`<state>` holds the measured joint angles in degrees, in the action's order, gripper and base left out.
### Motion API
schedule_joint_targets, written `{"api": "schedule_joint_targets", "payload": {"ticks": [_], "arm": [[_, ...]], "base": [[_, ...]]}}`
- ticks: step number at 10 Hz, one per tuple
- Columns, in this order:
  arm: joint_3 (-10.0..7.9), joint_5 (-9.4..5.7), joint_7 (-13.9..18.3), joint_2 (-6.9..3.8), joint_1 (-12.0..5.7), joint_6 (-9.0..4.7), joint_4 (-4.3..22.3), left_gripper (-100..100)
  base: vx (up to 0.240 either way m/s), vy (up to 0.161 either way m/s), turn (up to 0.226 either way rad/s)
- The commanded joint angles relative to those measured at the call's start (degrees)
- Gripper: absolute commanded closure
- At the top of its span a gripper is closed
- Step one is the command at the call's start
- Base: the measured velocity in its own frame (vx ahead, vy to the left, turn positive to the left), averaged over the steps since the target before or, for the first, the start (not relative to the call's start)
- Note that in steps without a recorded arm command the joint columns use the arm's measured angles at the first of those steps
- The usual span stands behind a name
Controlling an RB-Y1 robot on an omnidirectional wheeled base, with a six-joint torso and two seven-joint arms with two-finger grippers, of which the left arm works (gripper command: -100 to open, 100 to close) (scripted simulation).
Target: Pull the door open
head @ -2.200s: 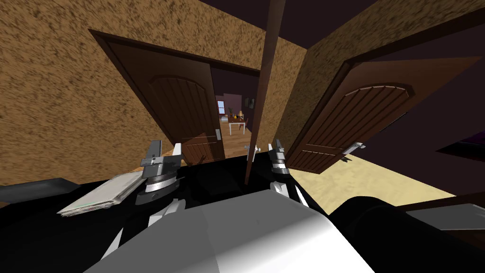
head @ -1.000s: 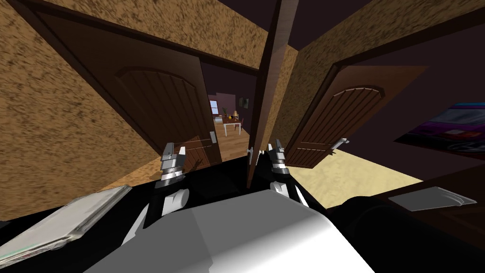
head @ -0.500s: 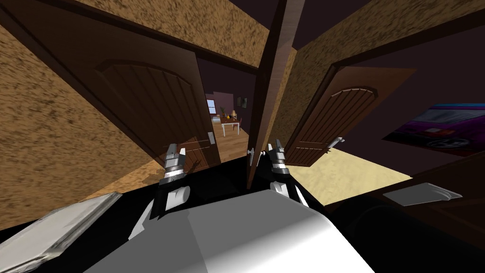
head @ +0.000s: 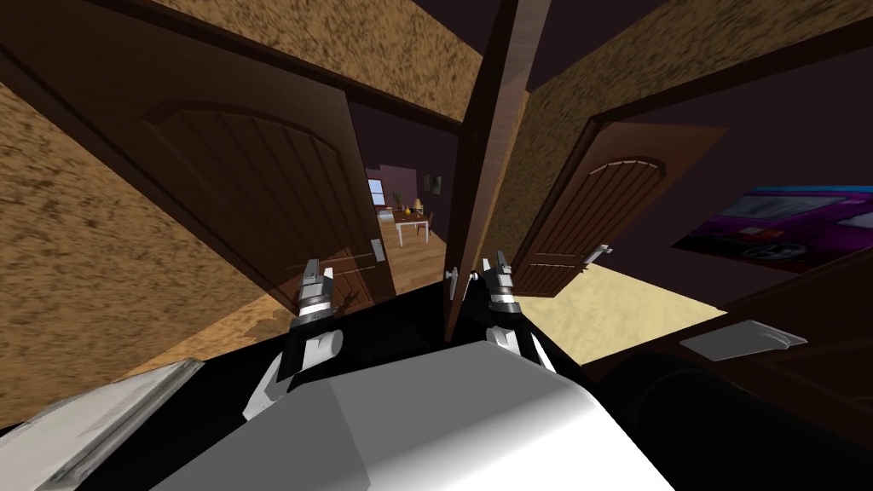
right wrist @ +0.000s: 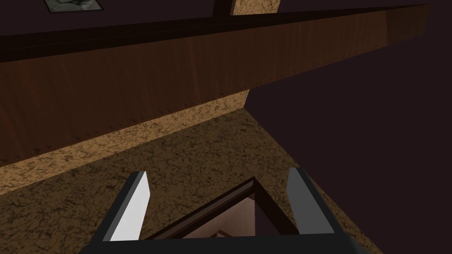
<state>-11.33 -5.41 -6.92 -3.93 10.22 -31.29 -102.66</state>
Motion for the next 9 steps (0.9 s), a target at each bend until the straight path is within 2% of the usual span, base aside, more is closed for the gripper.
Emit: {"api": "schedule_joint_targets", "payload": {"ticks": [1,2,4,5,6,7,8,9], "arm": [[-1.05,-0.52,-1.2,0.19,-1.72,-0.17,2.9,-100],[-1.05,-0.52,-1.2,0.19,-1.72,-0.17,3.3,-100],[-3.17,-1.59,-3.1,0.23,-5.03,-0.06,7.4,-100],[-3.17,-1.59,-3.1,0.23,-5.03,-0.06,8.7,-100],[-4.25,-2.13,-4.1,0.29,-6.72,0.00,10.9,-100],[-4.25,-2.13,-4.1,0.29,-6.72,0.00,11.4,-100],[-5.33,-2.68,-5.1,0.35,-8.41,0.05,13.5,-100],[-5.33,-2.68,-5.1,0.35,-8.41,0.05,14.1,-100]], "base": [[0.051,0.036,-0.104],[0.047,0.037,-0.041],[0.061,0.054,-0.112],[0.049,0.052,-0.056],[0.049,0.046,-0.080],[0.036,0.036,-0.051],[0.039,0.042,-0.106],[0.034,0.038,-0.045]]}}
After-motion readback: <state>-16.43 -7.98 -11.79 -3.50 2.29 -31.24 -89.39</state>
